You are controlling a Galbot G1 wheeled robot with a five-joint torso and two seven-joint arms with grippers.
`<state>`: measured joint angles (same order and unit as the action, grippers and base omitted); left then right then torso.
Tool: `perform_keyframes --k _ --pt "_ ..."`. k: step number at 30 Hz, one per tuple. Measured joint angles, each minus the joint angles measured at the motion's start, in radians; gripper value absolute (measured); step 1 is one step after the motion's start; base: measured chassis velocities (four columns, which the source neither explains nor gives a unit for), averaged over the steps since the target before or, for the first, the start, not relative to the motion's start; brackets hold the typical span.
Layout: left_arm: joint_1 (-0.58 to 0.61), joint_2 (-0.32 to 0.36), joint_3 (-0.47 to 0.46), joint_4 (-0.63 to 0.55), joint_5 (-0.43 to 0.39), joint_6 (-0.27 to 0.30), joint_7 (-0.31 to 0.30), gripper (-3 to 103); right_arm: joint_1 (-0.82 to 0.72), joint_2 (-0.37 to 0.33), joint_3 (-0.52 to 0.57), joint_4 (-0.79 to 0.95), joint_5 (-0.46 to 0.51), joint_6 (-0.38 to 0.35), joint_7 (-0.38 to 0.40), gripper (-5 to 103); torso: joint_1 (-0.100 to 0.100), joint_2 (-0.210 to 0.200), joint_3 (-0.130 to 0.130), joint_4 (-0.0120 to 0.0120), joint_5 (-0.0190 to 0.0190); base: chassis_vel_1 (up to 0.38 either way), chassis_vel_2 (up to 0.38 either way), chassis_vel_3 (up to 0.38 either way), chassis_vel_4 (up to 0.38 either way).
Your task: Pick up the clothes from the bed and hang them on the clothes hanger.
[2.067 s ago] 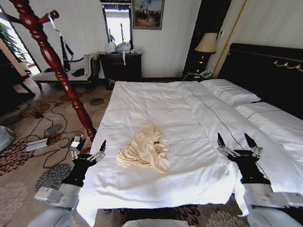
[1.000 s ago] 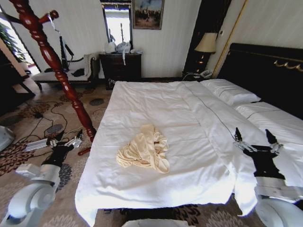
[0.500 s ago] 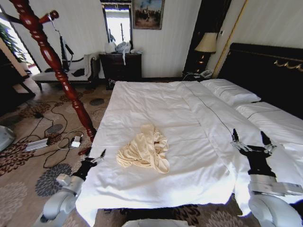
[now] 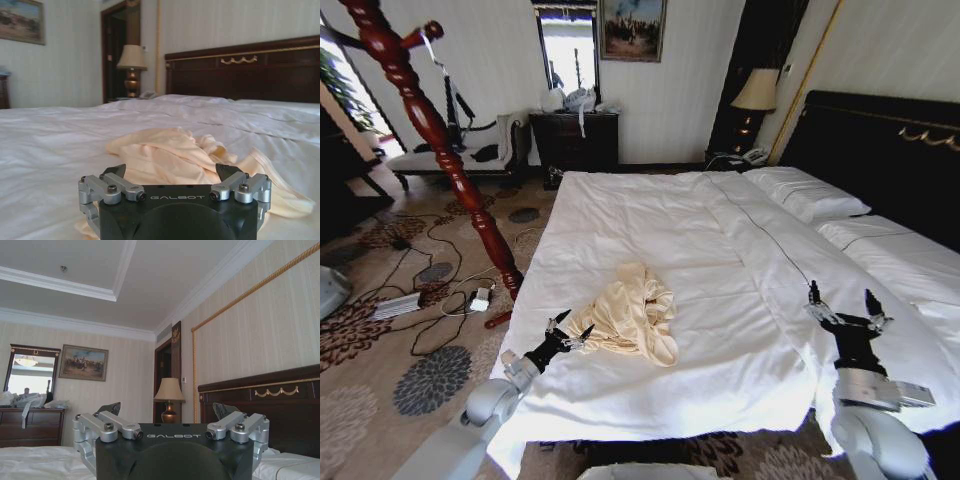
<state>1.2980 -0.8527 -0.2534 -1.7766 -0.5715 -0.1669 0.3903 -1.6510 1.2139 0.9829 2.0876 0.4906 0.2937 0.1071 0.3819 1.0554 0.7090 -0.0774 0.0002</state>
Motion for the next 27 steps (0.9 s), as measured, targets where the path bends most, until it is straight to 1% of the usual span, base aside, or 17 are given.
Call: perform_keyframes --k 2,3,4,5,8,10,13,14,17,18,21,22,23,27 --pt "-0.056 0.002 0.057 0.025 0.006 -0.004 0.006 100 0.015 0.005 -0.009 -0.015 -0.006 0.001 0.001 100 0.000 0.000 0.000 0.0003 0.0000 0.000 0.000 0.000 0.000" --pt "-0.125 -0.023 0.124 0.058 -0.008 -0.004 -0.010 100 0.025 0.015 -0.015 -0.030 -0.012 0.005 0.003 100 0.000 0.000 0.000 -0.0005 0.0000 0.000 0.000 0.000 0.000" --pt "-0.125 -0.023 0.124 0.058 -0.008 -0.004 -0.010 100 0.025 0.015 -0.015 -0.030 -0.012 0.005 0.003 100 0.000 0.000 0.000 -0.0005 0.0000 0.000 0.000 0.000 0.000" --pt "-0.147 -0.036 0.145 0.069 -0.014 -0.003 -0.017 100 0.027 0.019 -0.017 -0.035 -0.015 0.007 0.003 100 0.000 0.000 0.000 -0.0006 -0.0002 0.000 0.000 0.000 0.000" --pt "-0.244 -0.120 0.247 0.143 -0.012 0.004 -0.057 100 0.032 0.035 -0.022 -0.053 -0.032 0.021 0.003 100 0.000 0.000 0.000 -0.0009 -0.0001 0.000 0.000 0.000 0.000" --pt "-0.250 -0.128 0.255 0.150 -0.009 0.004 -0.061 100 0.033 0.036 -0.022 -0.054 -0.034 0.023 0.003 100 0.000 0.000 0.000 -0.0009 -0.0002 0.000 0.000 0.000 0.000" --pt "-0.279 -0.189 0.307 0.196 0.019 0.005 -0.085 100 0.036 0.056 -0.024 -0.053 -0.047 0.031 0.001 100 0.000 0.000 0.000 -0.0002 -0.0001 0.000 0.000 0.000 0.000" --pt "-0.279 -0.189 0.307 0.196 0.019 0.005 -0.085 100 0.036 0.056 -0.024 -0.053 -0.047 0.031 0.001 100 0.000 0.000 0.000 -0.0002 -0.0001 0.000 0.000 0.000 0.000" --pt "-0.293 -0.233 0.337 0.202 0.026 0.015 -0.113 100 0.032 0.073 -0.025 -0.045 -0.058 0.038 -0.002 100 0.000 0.000 0.000 -0.0005 -0.0001 0.000 0.000 0.000 0.000" --pt "-0.293 -0.233 0.337 0.202 0.026 0.015 -0.113 100 0.032 0.073 -0.025 -0.045 -0.058 0.038 -0.002 100 0.000 0.000 0.000 -0.0005 -0.0001 0.000 0.000 0.000 0.000" --pt "-0.295 -0.255 0.355 0.195 0.029 0.030 -0.147 100 0.030 0.083 -0.026 -0.047 -0.072 0.050 -0.004 100 0.000 0.000 0.000 -0.0006 -0.0001 0.000 0.000 0.000 0.000" --pt "-0.290 -0.256 0.361 0.190 0.031 0.037 -0.166 101 0.031 0.086 -0.026 -0.047 -0.074 0.052 -0.004 100 0.000 0.000 0.000 -0.0006 0.0000 0.000 0.000 0.000 0.000" --pt "-0.290 -0.256 0.361 0.190 0.031 0.037 -0.166 101 0.031 0.086 -0.026 -0.047 -0.074 0.052 -0.004 100 0.000 0.000 0.000 -0.0006 0.0000 0.000 0.000 0.000 0.000" --pt "-0.269 -0.248 0.382 0.178 0.034 0.060 -0.203 97 0.036 0.092 -0.026 -0.047 -0.076 0.055 -0.005 100 0.000 0.000 0.000 -0.0003 -0.0001 0.000 0.000 0.000 0.000"
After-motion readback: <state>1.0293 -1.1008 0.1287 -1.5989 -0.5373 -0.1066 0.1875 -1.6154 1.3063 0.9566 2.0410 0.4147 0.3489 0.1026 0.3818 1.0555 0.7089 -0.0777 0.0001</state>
